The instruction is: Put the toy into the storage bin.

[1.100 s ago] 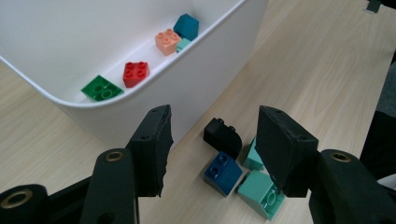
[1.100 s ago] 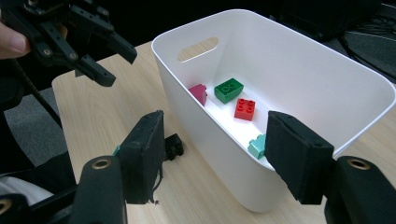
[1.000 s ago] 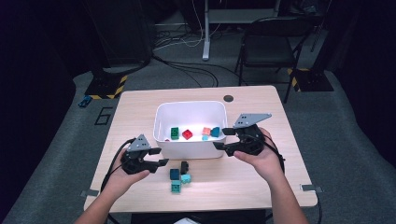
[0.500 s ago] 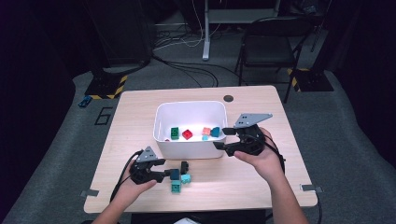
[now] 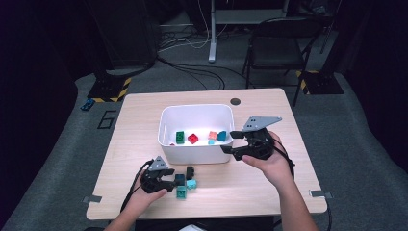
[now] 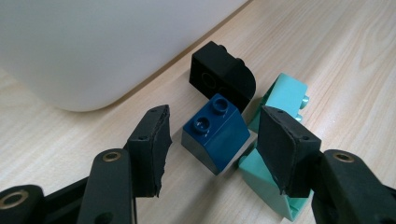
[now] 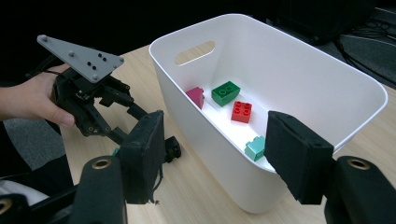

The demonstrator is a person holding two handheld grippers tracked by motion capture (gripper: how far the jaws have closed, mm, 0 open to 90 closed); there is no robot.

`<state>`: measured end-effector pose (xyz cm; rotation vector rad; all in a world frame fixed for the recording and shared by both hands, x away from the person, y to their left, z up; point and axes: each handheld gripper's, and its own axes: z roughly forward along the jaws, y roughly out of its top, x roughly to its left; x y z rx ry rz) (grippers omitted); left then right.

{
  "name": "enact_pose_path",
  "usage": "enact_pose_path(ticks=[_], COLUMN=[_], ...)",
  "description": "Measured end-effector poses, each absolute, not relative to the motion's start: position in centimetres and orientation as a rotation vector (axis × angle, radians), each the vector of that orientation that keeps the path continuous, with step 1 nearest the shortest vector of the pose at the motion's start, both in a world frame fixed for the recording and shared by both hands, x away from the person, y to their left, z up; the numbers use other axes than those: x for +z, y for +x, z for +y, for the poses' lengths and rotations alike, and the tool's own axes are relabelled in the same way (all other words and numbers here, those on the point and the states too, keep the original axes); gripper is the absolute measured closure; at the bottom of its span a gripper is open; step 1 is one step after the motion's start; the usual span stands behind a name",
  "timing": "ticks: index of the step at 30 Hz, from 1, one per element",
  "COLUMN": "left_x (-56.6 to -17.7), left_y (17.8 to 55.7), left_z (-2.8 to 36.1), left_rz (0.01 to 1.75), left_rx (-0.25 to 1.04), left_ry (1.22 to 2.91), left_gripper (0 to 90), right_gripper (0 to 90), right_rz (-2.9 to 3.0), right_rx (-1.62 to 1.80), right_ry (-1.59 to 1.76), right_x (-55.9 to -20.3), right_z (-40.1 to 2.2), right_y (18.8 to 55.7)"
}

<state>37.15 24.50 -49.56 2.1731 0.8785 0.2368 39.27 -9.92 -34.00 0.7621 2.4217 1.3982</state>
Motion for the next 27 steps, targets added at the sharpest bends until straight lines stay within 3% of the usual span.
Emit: enact_pose_path(ticks=[20, 27], left_x=[-51.2, -51.2], left_y=[37.6, 37.6], left_z=[23.1, 23.4], left_rz=[0.980, 0.987], left_rx=[0.248, 0.321], left_ry=[2.157, 2.184], left_gripper=[36.7, 36.5], right_gripper=[37.4, 37.5], right_rz=[2.420, 2.423], right_rx=[1.397, 1.394], right_ry=[0.770, 0.769], right_x=[-34.1, -34.2], right_z=[-10.0, -9.9], right_y=[39.4, 39.5])
